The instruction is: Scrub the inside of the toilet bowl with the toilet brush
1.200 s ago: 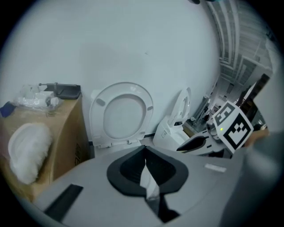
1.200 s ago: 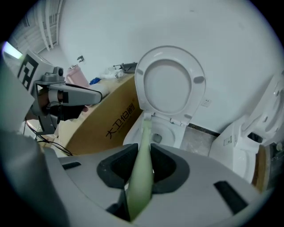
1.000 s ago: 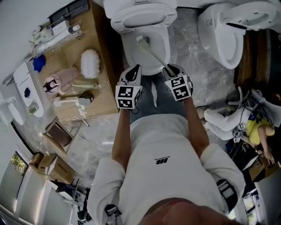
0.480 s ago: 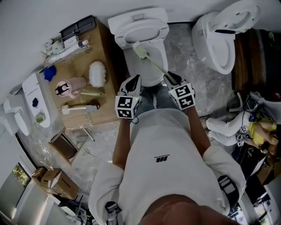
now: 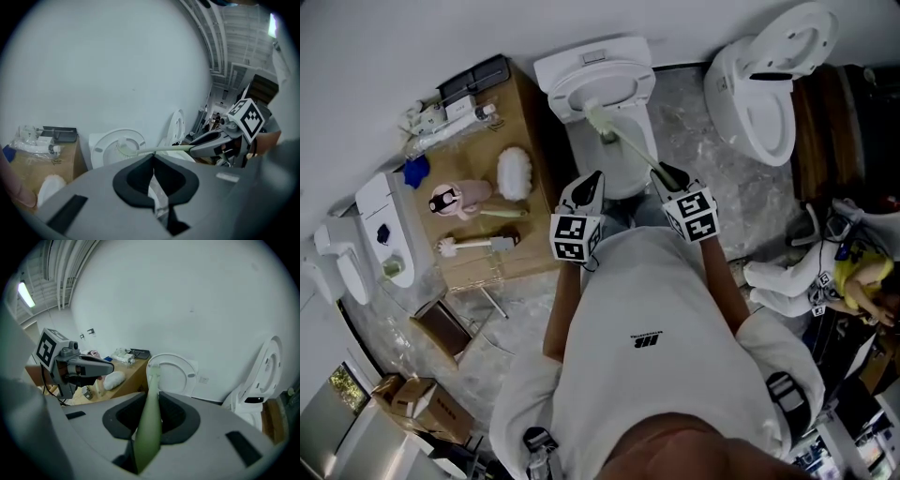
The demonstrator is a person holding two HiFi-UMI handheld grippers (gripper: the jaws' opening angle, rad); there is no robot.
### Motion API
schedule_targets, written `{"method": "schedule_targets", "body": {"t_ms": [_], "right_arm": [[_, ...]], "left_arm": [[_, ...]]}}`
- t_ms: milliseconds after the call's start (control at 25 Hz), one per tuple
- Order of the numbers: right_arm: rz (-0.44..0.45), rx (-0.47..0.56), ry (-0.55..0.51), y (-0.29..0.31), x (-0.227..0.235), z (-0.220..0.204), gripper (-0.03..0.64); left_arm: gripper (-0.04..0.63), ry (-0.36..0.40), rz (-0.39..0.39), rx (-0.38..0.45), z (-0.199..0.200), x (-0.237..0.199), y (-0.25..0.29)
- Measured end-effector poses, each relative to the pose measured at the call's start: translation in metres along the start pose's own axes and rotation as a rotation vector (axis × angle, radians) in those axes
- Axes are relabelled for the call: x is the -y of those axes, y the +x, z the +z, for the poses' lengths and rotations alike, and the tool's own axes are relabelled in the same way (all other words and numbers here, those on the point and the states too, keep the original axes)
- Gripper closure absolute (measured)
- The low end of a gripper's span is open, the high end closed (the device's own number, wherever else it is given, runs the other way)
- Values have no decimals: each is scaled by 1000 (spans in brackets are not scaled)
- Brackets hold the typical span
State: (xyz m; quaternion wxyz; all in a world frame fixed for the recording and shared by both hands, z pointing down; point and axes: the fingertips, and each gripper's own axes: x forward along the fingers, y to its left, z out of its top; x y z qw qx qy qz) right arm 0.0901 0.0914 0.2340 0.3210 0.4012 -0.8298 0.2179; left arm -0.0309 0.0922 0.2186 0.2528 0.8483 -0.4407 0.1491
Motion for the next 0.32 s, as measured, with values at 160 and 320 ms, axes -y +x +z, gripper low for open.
{"method": "schedule_targets", "body": {"t_ms": [160, 320], "right_arm": [[-12, 18, 1, -4, 2, 8, 538], [-19, 32, 2, -6, 2, 16, 538]], "left_arm": [[584, 15, -10, 14, 9, 2, 2], [584, 31, -16, 21, 17, 2, 1]]}}
